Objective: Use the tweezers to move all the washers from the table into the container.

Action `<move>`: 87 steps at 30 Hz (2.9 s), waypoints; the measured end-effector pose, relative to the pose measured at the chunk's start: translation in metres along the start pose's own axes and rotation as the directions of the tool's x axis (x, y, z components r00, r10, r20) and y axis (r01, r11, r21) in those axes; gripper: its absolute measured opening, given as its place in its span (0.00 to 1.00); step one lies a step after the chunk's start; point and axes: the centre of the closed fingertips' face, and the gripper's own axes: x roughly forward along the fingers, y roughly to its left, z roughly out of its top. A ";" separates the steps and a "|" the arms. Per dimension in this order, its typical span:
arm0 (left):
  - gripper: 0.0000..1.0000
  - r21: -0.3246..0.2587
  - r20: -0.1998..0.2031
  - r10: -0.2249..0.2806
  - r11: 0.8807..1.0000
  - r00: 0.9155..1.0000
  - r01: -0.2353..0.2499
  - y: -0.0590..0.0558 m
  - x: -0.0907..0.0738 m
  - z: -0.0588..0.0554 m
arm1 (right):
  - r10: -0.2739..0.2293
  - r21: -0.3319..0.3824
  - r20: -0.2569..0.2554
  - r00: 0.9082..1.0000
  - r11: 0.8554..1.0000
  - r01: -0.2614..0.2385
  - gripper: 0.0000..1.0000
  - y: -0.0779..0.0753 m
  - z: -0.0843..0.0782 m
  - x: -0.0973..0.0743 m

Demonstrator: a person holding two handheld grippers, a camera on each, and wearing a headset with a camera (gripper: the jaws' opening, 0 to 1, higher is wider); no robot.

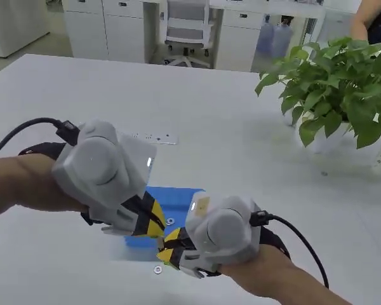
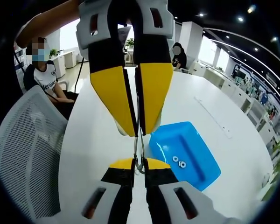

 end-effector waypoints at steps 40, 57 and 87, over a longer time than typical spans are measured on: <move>0.06 -0.010 0.008 0.059 0.998 0.998 -0.059 0.052 -0.001 -0.012 | -0.008 -0.036 0.003 1.000 0.999 0.008 0.09 -0.055 0.009 0.016; 0.06 -0.041 -0.003 0.053 0.998 0.999 -0.053 0.071 0.013 -0.036 | 0.020 -0.010 -0.004 1.000 1.000 -0.020 0.10 -0.072 -0.001 0.041; 0.06 -0.086 -0.006 0.028 0.996 1.000 -0.029 0.082 0.036 -0.058 | 0.064 0.026 -0.032 0.997 0.998 -0.063 0.11 -0.081 -0.023 0.065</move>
